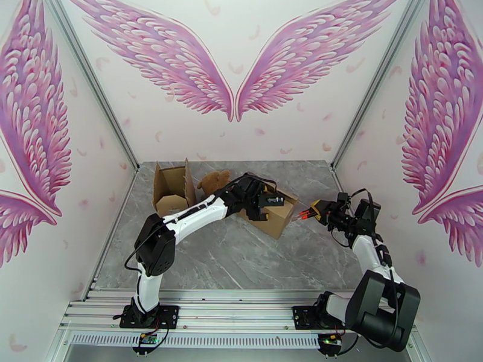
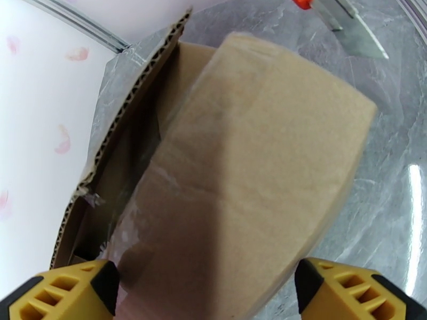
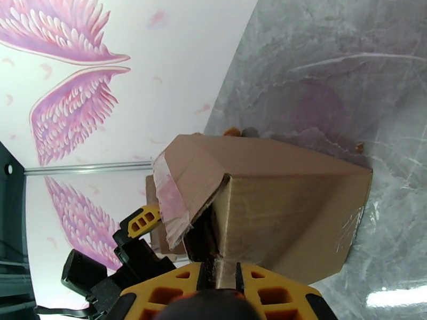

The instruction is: Unpack the express box

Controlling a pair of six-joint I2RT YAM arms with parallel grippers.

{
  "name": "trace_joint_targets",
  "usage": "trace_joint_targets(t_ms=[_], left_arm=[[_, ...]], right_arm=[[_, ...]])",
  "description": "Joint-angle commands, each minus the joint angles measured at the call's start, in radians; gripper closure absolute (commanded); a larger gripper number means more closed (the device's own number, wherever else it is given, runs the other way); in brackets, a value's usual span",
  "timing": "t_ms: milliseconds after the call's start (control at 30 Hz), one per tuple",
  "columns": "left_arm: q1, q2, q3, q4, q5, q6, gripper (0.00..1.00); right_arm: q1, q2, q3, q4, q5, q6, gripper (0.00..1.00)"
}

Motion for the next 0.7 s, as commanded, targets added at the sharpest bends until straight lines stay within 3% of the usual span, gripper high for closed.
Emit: trace_joint_targets(t_ms=[0, 167, 433, 667], left_arm=[[-0.016, -0.113, -0.039, 0.071, -0.023, -0.134, 0.07], [-0.026, -0.218, -0.127, 0.157, -0.104, -0.323, 0.06], [-0.036, -0.372, -0.280, 0.219, -0.220, -0.563, 0.05], [-0.058, -0.464, -0.381, 0.212, -0.295, -0.804, 0.05]], right_arm=[[-0.002, 0.001, 0.034, -0.103, 0.098, -0.125, 1.00], [-0.002, 0.085, 0.012, -0.093, 0.246, -0.191, 1.00], [0.000, 0.324, 0.068, -0.007, 0.316, -0.239, 0.97], [0.002, 0.544, 0.143, 0.001, 0.359, -0.296, 0.88]])
